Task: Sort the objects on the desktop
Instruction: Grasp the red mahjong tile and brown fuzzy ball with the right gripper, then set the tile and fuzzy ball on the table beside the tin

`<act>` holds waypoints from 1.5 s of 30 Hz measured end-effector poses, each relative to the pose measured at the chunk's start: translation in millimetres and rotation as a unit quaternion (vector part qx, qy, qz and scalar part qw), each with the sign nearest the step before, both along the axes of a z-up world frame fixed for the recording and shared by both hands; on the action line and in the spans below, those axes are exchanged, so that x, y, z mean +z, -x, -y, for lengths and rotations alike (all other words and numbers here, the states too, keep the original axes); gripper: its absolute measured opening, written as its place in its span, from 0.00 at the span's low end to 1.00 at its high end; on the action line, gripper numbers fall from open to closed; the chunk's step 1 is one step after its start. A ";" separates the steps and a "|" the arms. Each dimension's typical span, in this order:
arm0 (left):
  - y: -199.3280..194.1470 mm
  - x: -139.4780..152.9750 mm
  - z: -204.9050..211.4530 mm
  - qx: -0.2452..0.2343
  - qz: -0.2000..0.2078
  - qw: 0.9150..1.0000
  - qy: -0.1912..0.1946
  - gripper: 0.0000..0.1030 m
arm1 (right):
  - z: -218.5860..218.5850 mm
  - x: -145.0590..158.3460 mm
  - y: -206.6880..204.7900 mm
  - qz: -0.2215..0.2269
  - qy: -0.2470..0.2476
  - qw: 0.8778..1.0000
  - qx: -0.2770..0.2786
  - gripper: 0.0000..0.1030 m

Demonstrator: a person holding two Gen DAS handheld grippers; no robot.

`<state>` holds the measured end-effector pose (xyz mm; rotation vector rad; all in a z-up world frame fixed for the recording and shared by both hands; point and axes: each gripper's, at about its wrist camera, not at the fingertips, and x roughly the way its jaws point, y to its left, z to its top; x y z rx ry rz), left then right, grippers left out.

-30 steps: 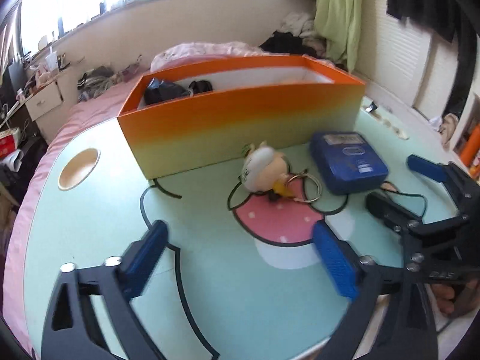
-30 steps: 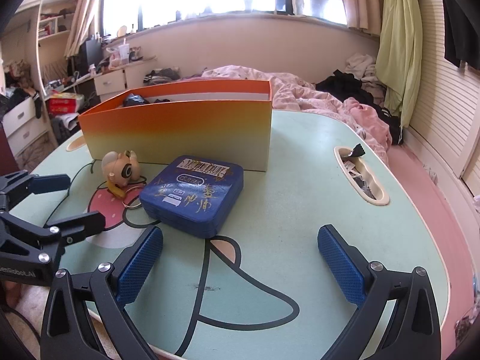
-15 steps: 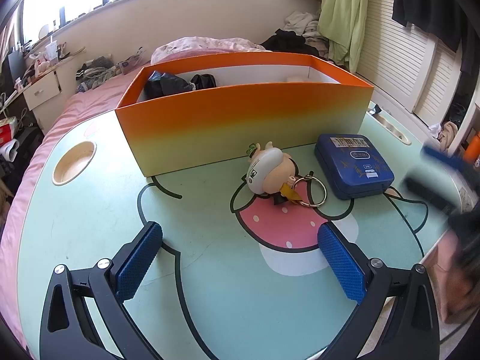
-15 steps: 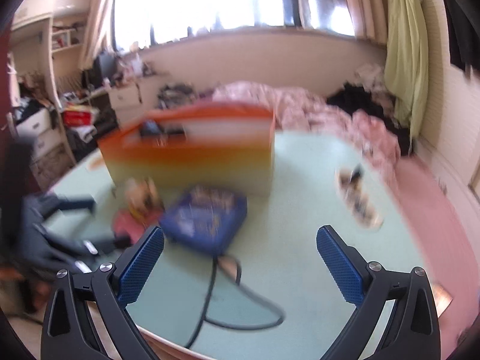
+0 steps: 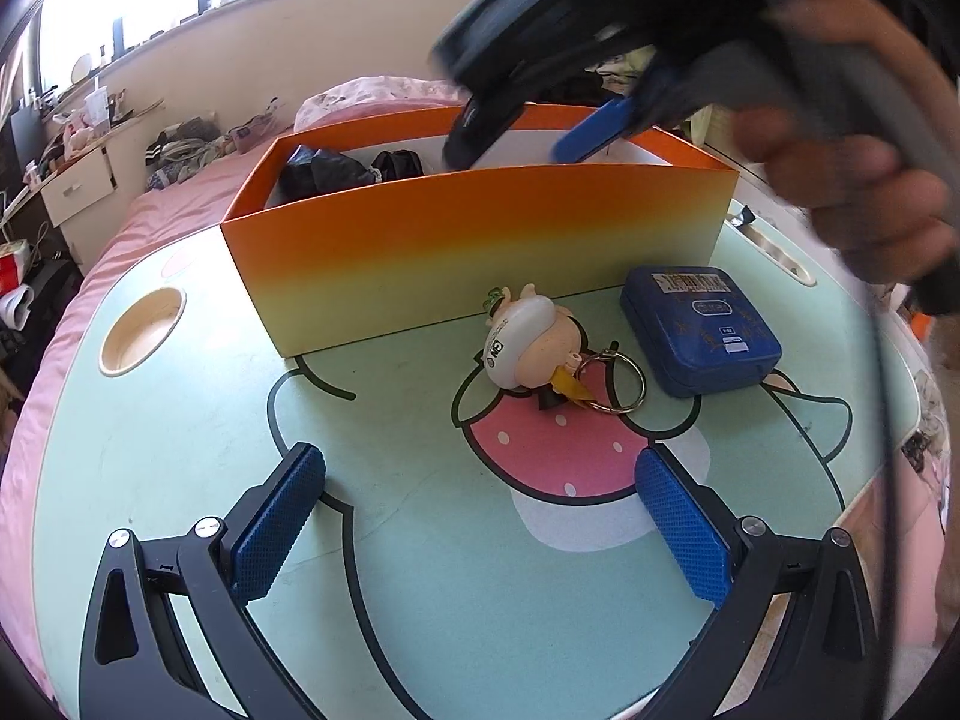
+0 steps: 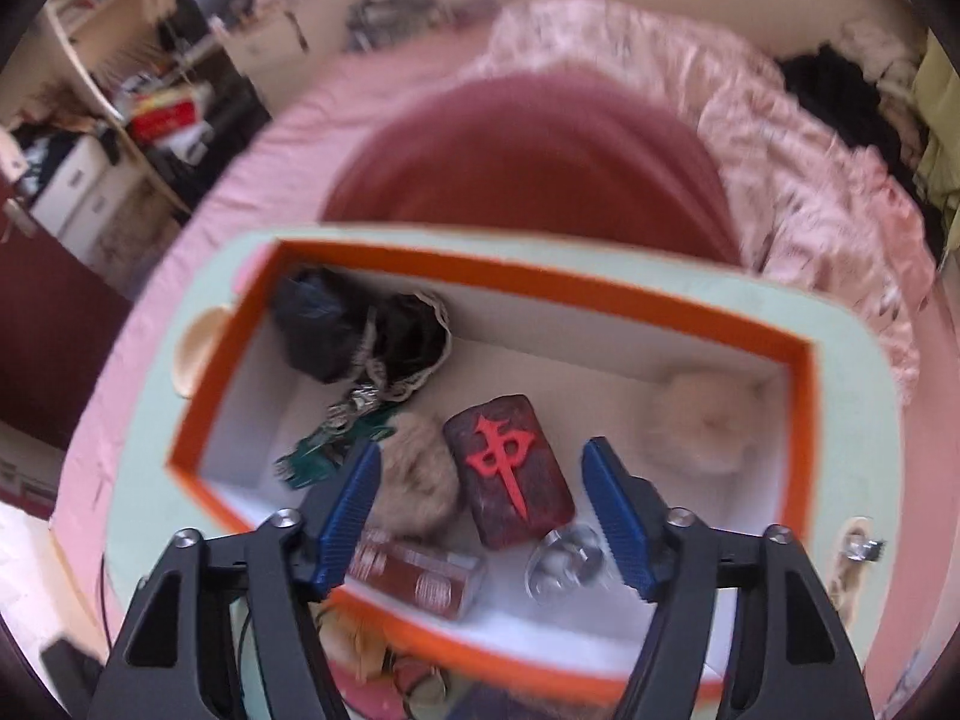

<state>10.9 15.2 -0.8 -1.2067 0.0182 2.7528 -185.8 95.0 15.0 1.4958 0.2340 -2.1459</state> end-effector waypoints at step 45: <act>-4.0 0.4 -4.2 0.000 0.000 1.000 0.000 1.00 | -120.9 -16.6 -105.2 -0.119 0.091 0.983 -0.108 0.51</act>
